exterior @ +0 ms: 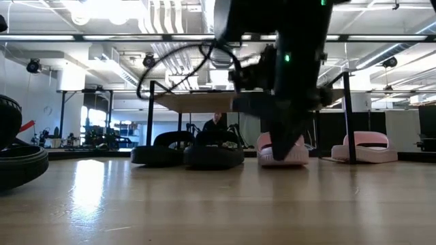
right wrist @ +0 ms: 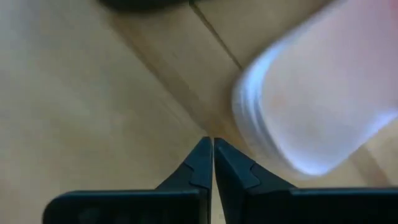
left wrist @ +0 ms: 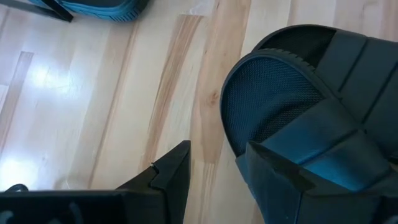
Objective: Pick and place slides into the shelf
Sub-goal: Adjust the shelf
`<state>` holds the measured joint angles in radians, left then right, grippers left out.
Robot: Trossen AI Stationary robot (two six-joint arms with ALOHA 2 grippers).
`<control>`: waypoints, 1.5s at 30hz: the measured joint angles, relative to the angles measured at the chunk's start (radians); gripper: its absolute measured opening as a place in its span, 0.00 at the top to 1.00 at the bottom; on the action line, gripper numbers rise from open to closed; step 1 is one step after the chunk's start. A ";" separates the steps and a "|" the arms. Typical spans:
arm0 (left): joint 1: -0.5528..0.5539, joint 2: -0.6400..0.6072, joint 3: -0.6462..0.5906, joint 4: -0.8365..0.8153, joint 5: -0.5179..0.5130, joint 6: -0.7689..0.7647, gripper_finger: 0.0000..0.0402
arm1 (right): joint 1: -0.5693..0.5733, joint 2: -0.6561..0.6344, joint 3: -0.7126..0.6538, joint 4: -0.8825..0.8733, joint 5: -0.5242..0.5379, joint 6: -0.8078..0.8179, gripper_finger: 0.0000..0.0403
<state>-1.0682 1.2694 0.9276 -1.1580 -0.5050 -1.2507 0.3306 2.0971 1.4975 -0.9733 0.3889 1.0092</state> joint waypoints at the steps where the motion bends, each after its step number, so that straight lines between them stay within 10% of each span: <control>1: 0.000 0.000 0.000 -0.001 -0.001 0.000 0.65 | 0.010 -0.008 0.009 0.002 -0.006 0.000 0.98; 7: 0.000 0.000 0.000 -0.002 -0.001 0.000 0.65 | 0.117 -0.078 0.037 -0.002 -0.050 0.147 0.98; 19: 0.022 0.000 -0.020 -0.003 0.000 -0.027 0.65 | 0.400 -0.192 0.032 -0.619 -0.061 0.936 0.98; 24: 0.042 -0.010 -0.033 0.008 0.006 -0.027 0.65 | 0.400 -0.309 -0.101 -0.605 -0.041 1.203 0.98; 45: 0.081 -0.301 -0.081 0.074 -0.119 -0.155 0.65 | 0.069 -1.124 -0.536 -0.601 0.139 1.206 0.98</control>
<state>-0.9874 0.9684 0.8462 -1.0836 -0.6238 -1.4061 0.3995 0.9728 0.9616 -1.5742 0.5282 2.2148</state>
